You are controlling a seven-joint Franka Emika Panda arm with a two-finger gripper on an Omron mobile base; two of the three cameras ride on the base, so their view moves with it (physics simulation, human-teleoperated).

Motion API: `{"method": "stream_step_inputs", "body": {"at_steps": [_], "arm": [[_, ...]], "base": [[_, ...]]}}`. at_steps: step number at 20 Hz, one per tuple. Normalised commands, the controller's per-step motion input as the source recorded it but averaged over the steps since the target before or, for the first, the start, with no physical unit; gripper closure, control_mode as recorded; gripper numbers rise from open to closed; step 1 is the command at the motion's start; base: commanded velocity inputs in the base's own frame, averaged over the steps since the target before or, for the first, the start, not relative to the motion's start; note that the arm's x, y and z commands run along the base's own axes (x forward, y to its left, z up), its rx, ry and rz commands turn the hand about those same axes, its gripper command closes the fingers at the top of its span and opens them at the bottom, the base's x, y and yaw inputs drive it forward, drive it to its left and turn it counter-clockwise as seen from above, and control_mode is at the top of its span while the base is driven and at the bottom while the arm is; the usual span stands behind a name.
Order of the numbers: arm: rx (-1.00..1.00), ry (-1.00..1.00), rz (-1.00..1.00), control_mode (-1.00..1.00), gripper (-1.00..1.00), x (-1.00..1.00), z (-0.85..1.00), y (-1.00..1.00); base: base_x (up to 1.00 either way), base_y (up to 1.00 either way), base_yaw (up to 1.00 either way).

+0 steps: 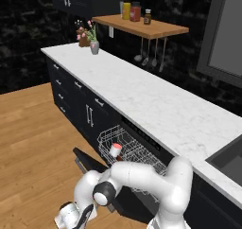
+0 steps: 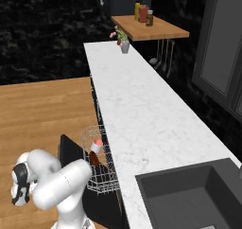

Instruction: Pick up the cup and bowl from the counter, place them in the dishwasher, and close the dishwasher door.

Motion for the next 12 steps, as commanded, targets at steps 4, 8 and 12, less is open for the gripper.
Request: {"method": "stream_step_inputs", "body": {"at_steps": [4,8,12], "arm": [[-0.23,0.25,0.08,-1.0,-1.0,0.84,-0.42,-1.0],[-0.11,0.1,-0.1,-1.0,-1.0,1.0,-0.33,-1.0],[0.0,0.12,-0.12,-1.0,-1.0,1.0,-0.06,-1.0]], "base": [[0.0,0.0,0.0],[0.0,0.0,0.0],[0.0,0.0,0.0]]}}
